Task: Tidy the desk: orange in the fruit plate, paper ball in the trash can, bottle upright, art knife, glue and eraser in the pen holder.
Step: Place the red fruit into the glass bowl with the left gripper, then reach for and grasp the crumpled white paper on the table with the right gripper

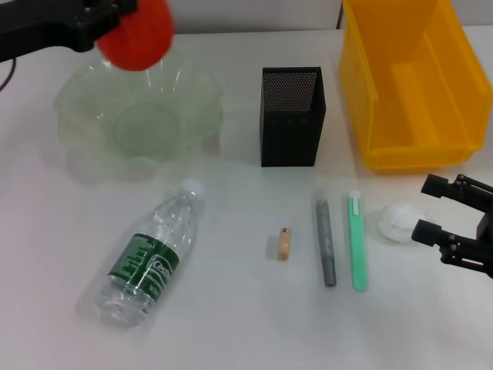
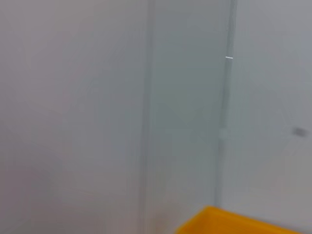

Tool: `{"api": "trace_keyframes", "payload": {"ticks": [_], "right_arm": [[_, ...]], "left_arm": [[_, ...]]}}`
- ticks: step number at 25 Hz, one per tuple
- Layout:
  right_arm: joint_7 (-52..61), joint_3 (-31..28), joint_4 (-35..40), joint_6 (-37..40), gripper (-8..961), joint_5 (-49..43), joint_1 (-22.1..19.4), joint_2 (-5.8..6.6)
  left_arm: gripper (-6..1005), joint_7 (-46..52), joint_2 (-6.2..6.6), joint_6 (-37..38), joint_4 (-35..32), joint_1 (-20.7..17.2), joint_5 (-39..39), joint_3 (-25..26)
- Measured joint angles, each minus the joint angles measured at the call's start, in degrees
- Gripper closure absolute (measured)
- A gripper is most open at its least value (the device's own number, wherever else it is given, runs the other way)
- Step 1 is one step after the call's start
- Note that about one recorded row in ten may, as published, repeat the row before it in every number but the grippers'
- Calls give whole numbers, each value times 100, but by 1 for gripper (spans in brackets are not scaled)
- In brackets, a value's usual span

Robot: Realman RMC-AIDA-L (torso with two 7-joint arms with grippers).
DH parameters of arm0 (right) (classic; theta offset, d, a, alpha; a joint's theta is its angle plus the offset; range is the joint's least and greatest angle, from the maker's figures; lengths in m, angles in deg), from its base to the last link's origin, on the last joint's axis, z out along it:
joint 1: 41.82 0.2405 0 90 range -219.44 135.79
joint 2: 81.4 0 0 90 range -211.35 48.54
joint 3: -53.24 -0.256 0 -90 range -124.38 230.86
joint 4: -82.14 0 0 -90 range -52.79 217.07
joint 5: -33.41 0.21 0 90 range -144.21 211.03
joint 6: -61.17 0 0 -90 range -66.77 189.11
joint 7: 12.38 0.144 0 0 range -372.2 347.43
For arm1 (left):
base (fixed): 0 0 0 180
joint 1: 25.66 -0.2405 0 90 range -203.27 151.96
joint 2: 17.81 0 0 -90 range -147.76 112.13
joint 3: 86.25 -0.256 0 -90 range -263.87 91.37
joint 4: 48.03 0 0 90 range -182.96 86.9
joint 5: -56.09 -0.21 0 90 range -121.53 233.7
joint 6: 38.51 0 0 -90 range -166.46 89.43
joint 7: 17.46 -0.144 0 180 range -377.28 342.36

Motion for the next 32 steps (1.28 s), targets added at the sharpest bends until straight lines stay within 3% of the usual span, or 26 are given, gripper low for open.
{"api": "trace_keyframes", "payload": {"ticks": [5, 7, 11, 15, 17, 18, 19, 21, 24, 26, 27, 29, 32], "right_arm": [[1, -4, 1, 1, 161, 1, 85, -18], [30, -23, 3, 10, 161, 52, 174, -22], [163, -26, 8, 53, 161, 114, 368, -22], [528, -18, 129, 86, 162, 116, 570, -12], [1542, 13, 784, 304, 162, 115, 788, 54], [1542, 13, 784, 304, 162, 115, 788, 54], [2182, 60, 1164, 463, 161, 105, 882, 113], [3592, 237, 2112, 890, 161, 59, 1108, 258], [4405, 482, 2954, 1053, 161, -158, 1260, 311], [5540, 1041, 4372, 1132, 161, -1008, 1453, 304], [5540, 1041, 4372, 1132, 161, -1008, 1453, 304], [6086, 1457, 5176, 1280, 161, -1558, 1578, 262], [6782, 2561, 6210, 1367, 162, -2584, 1696, 109]], "left_arm": [[718, -231, -44, -544, 159, -130, 203, -36], [708, -673, -44, -594, 462, -289, 877, -50], [507, -855, -42, -563, 648, -420, 1404, -50], [423, -880, -27, -305, 735, -582, 1722, -52], [381, -784, 3, 123, 718, -718, 1767, -83], [360, -657, 77, 712, 690, -811, 1640, -183], [339, -657, 77, 712, 690, -811, 1640, -183], [297, -605, 193, 1402, 681, -885, 1420, -350], [224, -656, 284, 1946, 609, -975, 972, -624], [171, -662, 309, 2071, 502, -989, 282, -966], [171, -662, 309, 2071, 502, -989, 282, -966], [171, -629, 277, 2044, 491, -931, -231, -1116], [170, -562, 200, 1965, 480, -869, -689, -1104]]}}
